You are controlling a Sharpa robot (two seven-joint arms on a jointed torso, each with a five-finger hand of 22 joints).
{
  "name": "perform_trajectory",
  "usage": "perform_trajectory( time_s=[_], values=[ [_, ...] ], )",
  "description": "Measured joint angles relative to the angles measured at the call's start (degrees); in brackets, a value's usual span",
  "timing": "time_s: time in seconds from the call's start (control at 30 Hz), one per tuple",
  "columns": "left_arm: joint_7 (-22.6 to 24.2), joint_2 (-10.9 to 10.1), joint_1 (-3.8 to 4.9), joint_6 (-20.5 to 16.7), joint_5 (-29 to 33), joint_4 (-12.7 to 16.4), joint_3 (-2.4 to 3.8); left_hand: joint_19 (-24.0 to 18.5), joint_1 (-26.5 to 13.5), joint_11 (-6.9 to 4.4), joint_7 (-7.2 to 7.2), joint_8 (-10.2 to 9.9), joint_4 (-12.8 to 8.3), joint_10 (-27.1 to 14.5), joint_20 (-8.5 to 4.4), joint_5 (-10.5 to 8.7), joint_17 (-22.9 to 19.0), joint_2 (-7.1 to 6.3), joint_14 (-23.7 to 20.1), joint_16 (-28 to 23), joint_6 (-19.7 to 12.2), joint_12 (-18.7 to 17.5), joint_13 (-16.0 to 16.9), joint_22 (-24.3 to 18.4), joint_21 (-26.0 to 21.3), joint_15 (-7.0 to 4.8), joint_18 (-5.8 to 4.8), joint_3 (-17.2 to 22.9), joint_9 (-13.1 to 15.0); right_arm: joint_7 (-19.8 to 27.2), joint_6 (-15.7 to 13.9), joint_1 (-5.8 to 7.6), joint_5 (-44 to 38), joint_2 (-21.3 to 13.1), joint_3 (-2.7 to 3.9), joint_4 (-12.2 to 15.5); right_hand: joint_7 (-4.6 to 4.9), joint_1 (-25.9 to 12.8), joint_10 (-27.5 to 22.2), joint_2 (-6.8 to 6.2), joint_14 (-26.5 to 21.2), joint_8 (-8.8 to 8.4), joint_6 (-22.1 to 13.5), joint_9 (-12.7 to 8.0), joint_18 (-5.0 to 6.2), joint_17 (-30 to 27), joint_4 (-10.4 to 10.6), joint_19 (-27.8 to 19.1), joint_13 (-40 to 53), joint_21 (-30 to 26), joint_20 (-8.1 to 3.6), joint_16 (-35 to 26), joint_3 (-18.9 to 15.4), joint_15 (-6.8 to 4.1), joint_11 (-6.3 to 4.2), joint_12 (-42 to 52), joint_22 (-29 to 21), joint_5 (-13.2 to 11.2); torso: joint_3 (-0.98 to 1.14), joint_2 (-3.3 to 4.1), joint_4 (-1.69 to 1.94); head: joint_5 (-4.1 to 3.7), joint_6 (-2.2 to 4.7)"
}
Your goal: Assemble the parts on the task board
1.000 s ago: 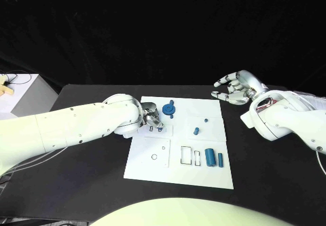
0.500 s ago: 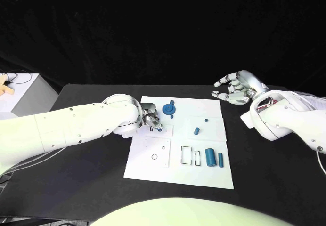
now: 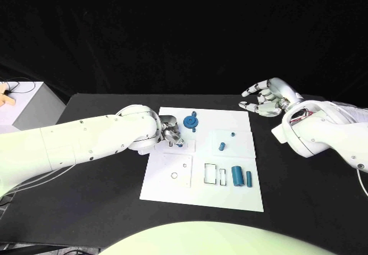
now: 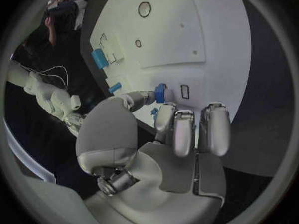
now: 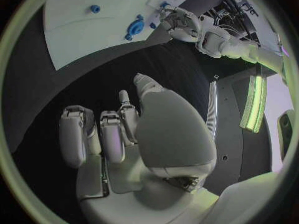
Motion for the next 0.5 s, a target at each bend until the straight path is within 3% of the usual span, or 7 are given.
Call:
perform_trajectory(
  time_s=[0.5],
  values=[
    [0.0, 0.0, -0.04, 0.3, -0.1, 0.0, -0.08, 0.0, -0.4, 0.01, -0.04, 0.0, 0.0, 0.0, 0.00, 0.00, 0.0, 0.09, 0.0, 0.0, 0.0, 0.0, 0.1, 0.0, 0.0, 0.00, 0.01, 0.0, 0.0, 0.0, 0.0, -0.03, 0.0, 0.0, -0.01, 0.0, 0.00, -0.7, 0.0, 0.08, 0.0, 0.00, 0.0, 0.0, 0.00, 0.0, 0.0, 0.0, 0.0, 0.0, 0.00, 0.0, 0.0, 0.00, 0.00, 0.0, 0.0, 0.0, 0.04, -0.09, 0.03, 0.28, -0.51]
  ],
)
